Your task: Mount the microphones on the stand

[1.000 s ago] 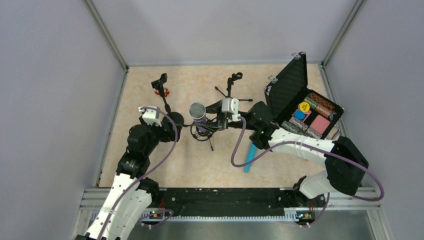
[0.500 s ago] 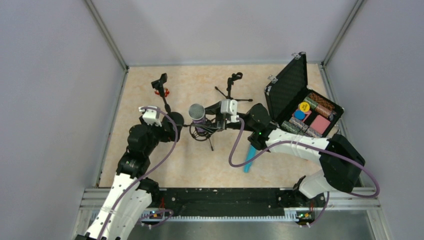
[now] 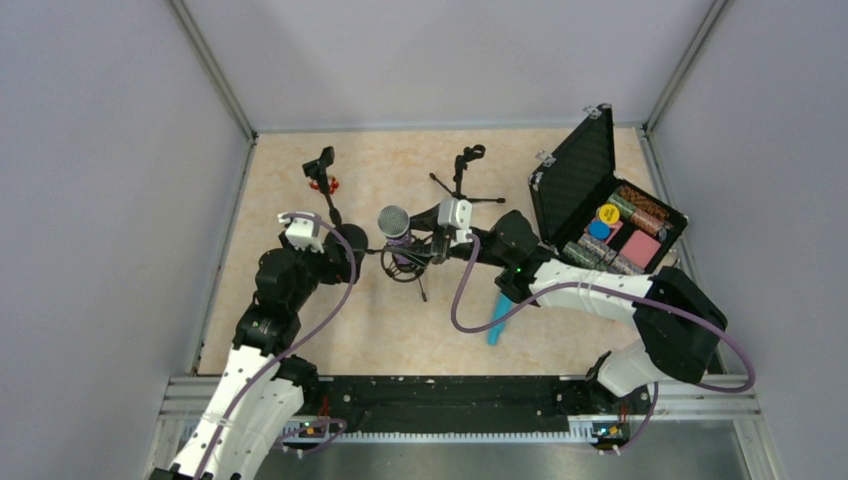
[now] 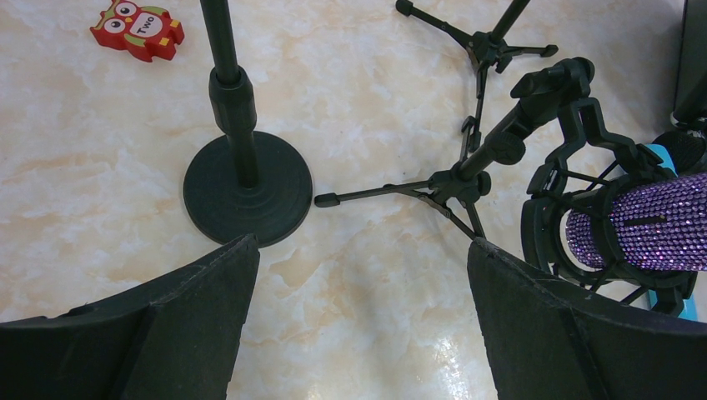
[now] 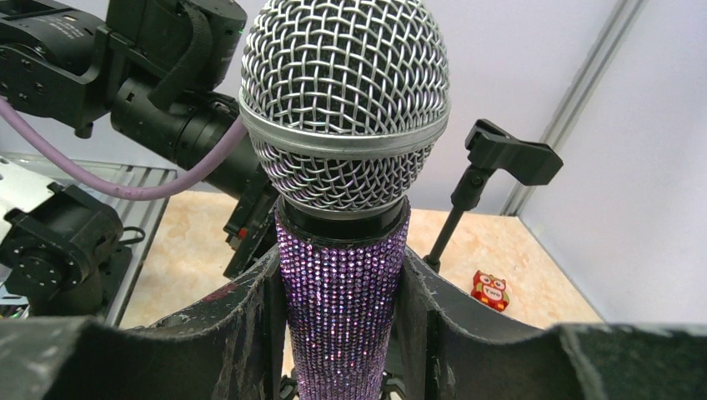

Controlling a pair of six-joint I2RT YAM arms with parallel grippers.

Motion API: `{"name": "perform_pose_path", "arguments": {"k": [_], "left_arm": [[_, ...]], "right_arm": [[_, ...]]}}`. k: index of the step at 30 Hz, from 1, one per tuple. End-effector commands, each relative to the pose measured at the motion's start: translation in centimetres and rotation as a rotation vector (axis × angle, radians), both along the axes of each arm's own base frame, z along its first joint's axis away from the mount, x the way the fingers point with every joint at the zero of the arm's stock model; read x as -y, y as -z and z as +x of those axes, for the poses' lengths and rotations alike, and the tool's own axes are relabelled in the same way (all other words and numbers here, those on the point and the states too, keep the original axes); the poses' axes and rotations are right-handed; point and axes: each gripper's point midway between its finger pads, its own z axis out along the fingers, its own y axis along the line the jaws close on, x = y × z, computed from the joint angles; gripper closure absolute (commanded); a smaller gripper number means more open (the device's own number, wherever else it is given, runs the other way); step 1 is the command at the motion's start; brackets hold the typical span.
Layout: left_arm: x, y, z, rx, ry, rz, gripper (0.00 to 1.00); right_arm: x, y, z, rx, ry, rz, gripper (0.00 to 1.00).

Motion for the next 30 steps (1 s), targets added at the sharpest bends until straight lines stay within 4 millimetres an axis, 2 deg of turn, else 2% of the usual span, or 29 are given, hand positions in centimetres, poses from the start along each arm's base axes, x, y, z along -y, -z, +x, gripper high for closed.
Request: {"name": "perform_pose_path", "arguments": {"k": [1, 11, 30], "left_arm": [[0.1, -1.6, 0.5, 0.053, 0.009, -0.001, 0.01], [-0.1, -1.6, 0.5, 0.052, 0.001, 0.006, 0.01], [-0.2, -1.7, 0.5, 0.056, -0.007, 0.007, 0.01]], "right_arm": [[-0.1, -1.0, 0.3, 0.007, 0.04, 0.048, 1.0], [0.0, 0.9, 1.8, -0.067, 0.111, 0.031, 1.0], [0.7, 3.9, 2.3, -0.104, 0.161, 0.028, 0.98]]}}
